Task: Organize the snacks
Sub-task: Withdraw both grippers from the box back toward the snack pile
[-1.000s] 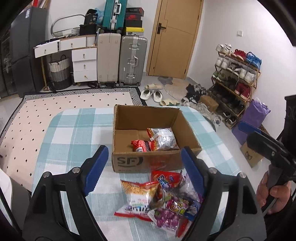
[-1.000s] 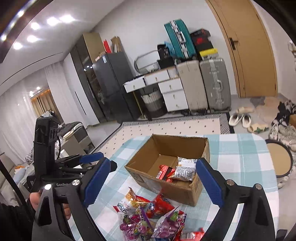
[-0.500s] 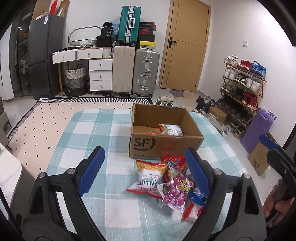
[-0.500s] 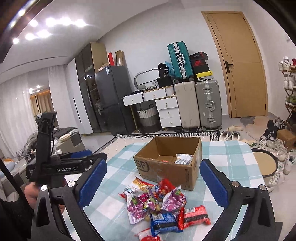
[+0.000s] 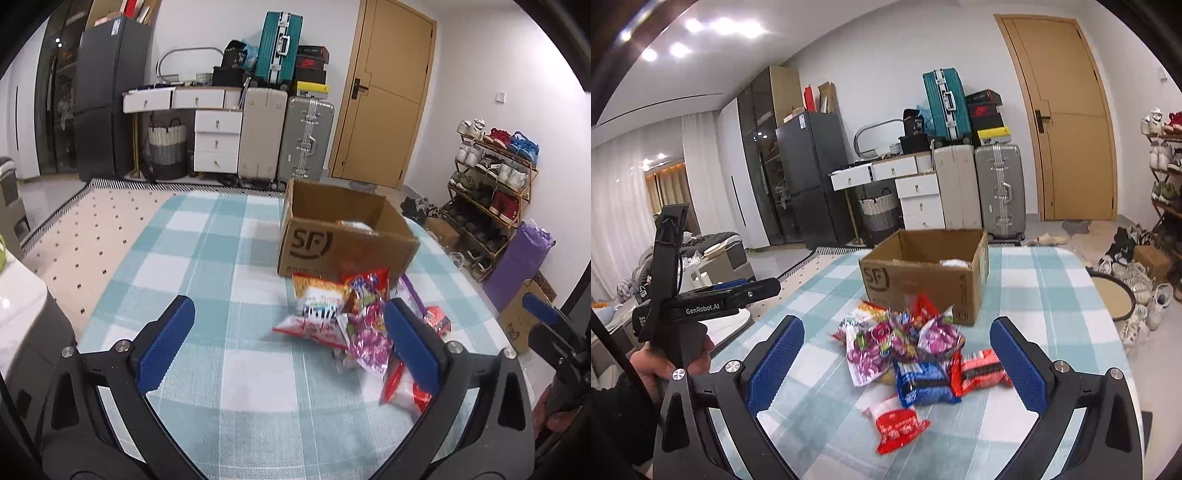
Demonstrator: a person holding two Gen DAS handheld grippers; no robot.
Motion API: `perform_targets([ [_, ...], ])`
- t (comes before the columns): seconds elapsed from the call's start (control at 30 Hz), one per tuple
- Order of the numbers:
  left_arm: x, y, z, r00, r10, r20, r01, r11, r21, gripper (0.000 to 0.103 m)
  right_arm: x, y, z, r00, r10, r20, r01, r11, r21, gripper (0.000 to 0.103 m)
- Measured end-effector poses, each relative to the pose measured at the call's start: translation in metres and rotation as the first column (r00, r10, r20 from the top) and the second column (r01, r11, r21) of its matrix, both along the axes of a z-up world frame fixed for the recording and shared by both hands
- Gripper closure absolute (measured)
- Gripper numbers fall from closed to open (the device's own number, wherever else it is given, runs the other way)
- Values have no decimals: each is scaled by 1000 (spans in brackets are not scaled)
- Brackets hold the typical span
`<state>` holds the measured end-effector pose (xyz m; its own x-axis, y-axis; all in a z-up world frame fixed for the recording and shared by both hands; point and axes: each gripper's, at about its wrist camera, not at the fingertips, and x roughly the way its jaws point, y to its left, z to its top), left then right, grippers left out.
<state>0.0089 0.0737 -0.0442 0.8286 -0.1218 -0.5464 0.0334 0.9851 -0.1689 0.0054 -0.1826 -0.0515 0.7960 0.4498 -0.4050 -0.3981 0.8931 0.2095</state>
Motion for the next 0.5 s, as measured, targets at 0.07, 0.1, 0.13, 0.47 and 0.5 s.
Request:
perform_targets([
  [0.07, 0, 1, -13, 1000, 2, -19, -2, 1000, 6, 1, 0, 1, -11, 1000, 2, -29, -2, 1000, -10, 1],
  [0.1, -1, 1, -20, 1000, -1, -27, 2, 1000, 7, 1, 0, 1, -16, 999, 3, -44, -3, 1000, -14, 1],
  [0.13, -1, 1, -26, 999, -2, -33, 2, 1000, 7, 1, -1, 2, -22, 998, 8, -59, -9, 1000, -16, 1],
  [0.47, 16, 0, -70, 997, -13, -75, 13, 1000, -5, 1, 10, 16, -66, 979, 59, -194, -69, 997, -44, 1],
  [0.5, 18, -1, -74, 996, -14, -84, 14, 1000, -5, 1, 12, 18, -68, 977, 65, -204, -76, 996, -44, 1],
])
